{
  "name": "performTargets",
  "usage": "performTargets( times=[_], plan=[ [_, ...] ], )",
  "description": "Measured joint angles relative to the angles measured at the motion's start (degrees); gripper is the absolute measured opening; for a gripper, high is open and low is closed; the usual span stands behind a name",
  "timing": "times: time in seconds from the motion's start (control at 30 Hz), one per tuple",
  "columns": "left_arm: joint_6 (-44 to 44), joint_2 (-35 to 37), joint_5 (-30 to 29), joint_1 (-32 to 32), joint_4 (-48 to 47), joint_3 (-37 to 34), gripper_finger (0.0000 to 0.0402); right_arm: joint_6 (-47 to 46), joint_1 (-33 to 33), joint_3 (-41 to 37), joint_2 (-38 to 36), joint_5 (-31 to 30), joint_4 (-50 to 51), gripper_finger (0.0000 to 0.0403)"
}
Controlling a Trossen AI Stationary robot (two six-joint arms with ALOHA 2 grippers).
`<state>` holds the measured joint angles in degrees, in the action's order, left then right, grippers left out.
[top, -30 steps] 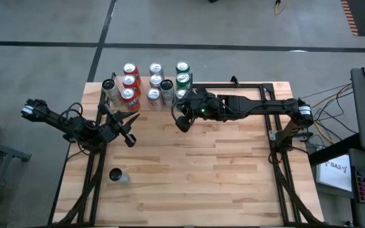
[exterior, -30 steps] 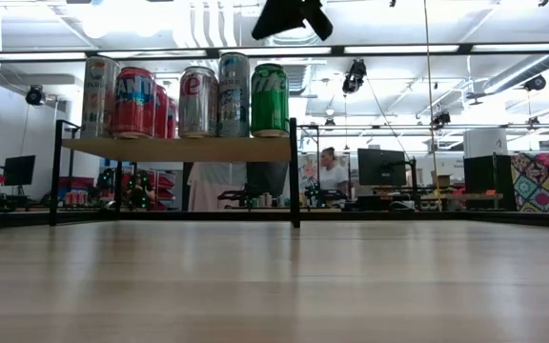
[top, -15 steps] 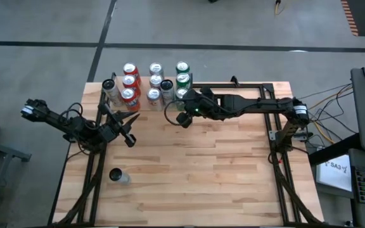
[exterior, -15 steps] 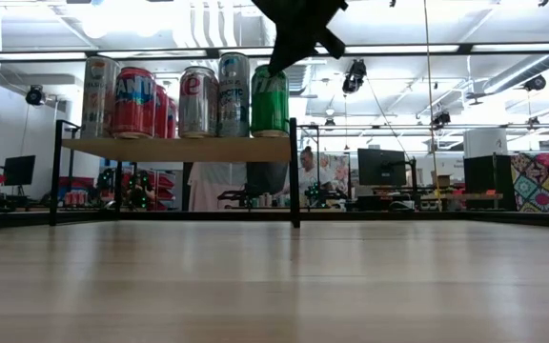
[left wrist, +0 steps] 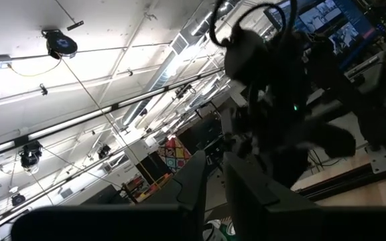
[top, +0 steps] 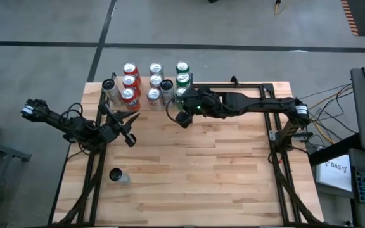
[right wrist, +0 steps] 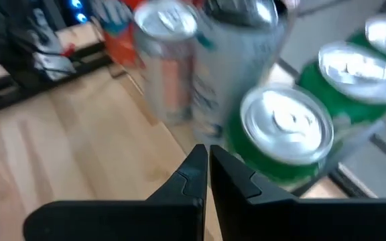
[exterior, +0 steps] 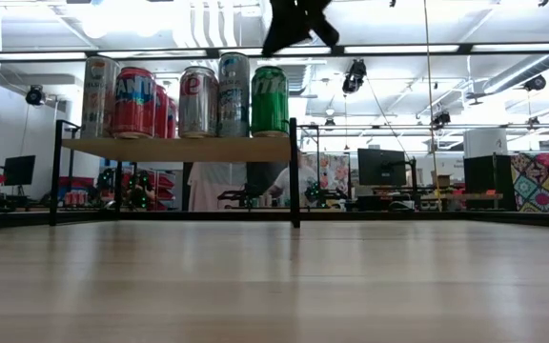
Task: Place canned beverage on shelf
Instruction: Adjust the white and blue soda can on the shelf
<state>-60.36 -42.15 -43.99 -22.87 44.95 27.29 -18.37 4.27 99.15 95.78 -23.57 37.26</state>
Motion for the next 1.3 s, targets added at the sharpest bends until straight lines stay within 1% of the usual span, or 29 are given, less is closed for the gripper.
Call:
performTargets(
  times=[0.17, 0.33, 0.63, 0.93, 1.3],
  plan=[
    [-0.26, -0.04, 0.0, 0.0, 0.0, 0.0, 0.0036, 4.09, -0.21, 4.2, -0.06, 0.0, -1.52, 0.0009],
    [-0.32, -0.15, 0.37, 0.01, 0.01, 0.0, 0.0036, 8.43, 1.1, 7.93, 0.28, -0.02, -3.72, 0.0009],
    [-0.28, -0.13, 0.55, 0.01, 0.03, 0.0, 0.0036, 14.78, 3.41, 13.83, 6.9, -0.02, -7.5, 0.0009],
    [-0.5, -0.13, 0.5, 0.02, 0.0, 0.0, 0.0036, 16.49, 5.27, 19.85, 12.78, -0.52, -7.69, 0.0009],
    [-0.48, -0.13, 0.48, 0.01, 0.0, 0.0, 0.0036, 17.04, 5.9, 21.27, 15.46, -0.48, -7.26, 0.0009]
  ],
)
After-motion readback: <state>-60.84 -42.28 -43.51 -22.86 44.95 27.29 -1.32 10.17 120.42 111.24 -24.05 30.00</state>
